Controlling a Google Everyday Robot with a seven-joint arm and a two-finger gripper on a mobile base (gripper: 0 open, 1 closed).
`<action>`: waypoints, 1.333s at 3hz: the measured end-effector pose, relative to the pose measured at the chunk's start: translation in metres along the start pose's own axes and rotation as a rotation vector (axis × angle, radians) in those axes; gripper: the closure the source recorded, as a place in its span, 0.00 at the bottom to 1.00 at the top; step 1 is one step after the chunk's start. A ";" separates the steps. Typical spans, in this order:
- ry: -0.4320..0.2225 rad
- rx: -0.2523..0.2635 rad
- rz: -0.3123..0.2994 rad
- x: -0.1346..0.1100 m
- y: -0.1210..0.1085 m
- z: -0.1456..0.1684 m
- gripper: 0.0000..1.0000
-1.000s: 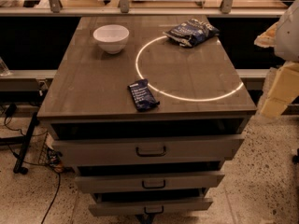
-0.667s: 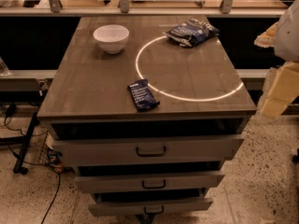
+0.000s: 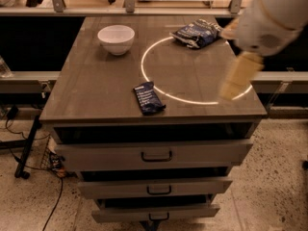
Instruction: Move white bowl near rxbar blueberry
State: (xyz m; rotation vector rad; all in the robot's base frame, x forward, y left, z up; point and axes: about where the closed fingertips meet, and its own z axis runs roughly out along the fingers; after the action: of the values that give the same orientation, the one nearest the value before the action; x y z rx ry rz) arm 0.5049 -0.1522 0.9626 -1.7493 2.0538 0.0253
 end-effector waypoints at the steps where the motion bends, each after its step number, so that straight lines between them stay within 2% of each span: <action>1: -0.139 0.024 -0.056 -0.063 -0.038 0.045 0.00; 2: -0.250 0.029 -0.117 -0.124 -0.065 0.078 0.00; 3: -0.250 0.029 -0.117 -0.124 -0.065 0.078 0.00; 4: -0.278 0.025 -0.124 -0.129 -0.068 0.082 0.00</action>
Offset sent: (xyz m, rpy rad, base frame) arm 0.1411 0.1894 -0.0093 0.2873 -0.1592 0.2506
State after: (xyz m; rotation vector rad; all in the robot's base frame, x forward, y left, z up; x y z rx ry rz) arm 0.6079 -0.0206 0.9499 -1.7459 1.7390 0.1932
